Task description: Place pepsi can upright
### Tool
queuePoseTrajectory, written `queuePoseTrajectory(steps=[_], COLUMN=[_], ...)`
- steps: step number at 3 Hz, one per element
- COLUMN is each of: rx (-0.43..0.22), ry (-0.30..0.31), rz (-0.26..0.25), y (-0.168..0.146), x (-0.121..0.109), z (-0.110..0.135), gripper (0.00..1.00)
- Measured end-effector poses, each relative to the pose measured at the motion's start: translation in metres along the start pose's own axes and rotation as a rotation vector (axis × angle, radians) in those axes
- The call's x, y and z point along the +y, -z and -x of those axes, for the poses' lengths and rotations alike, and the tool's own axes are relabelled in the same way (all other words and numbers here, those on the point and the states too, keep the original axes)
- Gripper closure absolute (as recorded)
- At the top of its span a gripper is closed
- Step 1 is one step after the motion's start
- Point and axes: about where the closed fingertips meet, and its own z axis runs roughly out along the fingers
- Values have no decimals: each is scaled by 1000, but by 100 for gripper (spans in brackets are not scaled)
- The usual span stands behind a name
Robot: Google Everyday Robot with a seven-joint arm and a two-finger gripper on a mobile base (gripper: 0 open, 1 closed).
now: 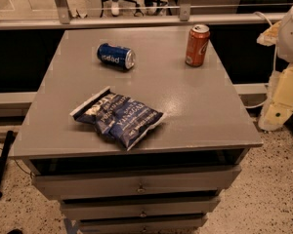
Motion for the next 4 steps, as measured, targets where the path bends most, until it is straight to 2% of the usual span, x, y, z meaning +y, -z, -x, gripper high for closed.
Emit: queuePoseTrajectory(steps=[1,2,4], rx=[-16,-71,-213], ry=[5,22,61], rz=[-8,-8,38], y=[-2,-26,-112], x=[-4,-30,-88], z=[7,44,161], gripper=[0,0,0])
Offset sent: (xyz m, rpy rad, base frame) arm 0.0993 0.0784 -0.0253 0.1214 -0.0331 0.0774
